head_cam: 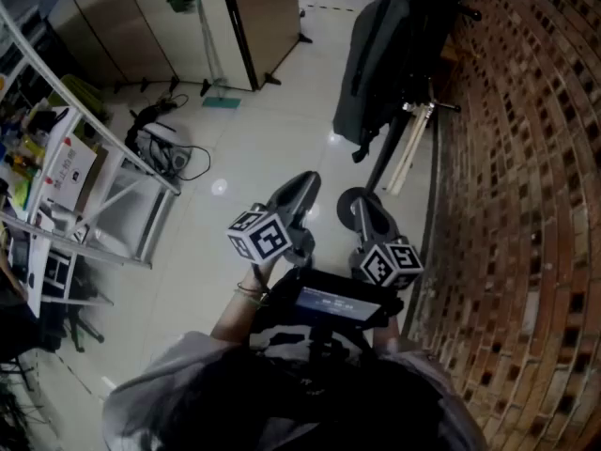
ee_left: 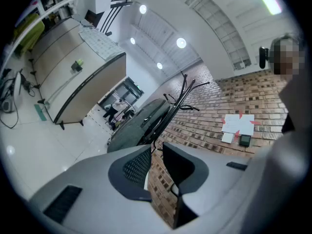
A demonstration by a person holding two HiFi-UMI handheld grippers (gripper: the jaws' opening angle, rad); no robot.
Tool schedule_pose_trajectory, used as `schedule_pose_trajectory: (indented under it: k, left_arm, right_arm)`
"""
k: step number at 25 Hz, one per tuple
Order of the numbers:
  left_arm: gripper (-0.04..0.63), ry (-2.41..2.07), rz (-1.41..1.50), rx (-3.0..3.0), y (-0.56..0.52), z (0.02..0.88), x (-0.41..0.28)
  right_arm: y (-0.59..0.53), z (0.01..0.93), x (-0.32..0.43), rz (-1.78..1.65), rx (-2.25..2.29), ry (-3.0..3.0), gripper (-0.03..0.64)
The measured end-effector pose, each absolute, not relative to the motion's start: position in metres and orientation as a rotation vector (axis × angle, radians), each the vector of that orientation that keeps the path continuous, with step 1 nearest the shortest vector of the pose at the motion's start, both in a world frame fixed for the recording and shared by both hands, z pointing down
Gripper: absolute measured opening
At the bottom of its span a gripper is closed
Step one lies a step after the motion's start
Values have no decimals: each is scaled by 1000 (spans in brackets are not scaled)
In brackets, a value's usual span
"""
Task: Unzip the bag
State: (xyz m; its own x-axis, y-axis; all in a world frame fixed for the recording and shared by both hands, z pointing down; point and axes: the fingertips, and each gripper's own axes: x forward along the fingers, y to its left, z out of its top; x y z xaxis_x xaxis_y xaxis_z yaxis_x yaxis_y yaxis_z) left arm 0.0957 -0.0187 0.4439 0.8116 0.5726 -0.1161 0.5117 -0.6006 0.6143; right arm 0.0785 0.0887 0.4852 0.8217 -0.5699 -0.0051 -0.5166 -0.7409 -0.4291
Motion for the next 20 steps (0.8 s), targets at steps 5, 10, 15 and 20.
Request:
schedule_pose_trajectory:
  k: [5,10,15,20]
  left_arm:
    - [72,848,125,2310,-25,439,141]
    - [73,1004,181,2225,-19,422,194]
    - [72,1200,221,2115,-2,403,237]
    - [72,1237,299,1905,13,392,268]
  right_arm:
    - [83,480,116,-180,-2617,774,-8]
    - [82,471,151,-152,-2652,637,-8]
    - [77,469,170,-135,-2682,508,-8]
    - [84,481,169,-187,-2719,422,-8]
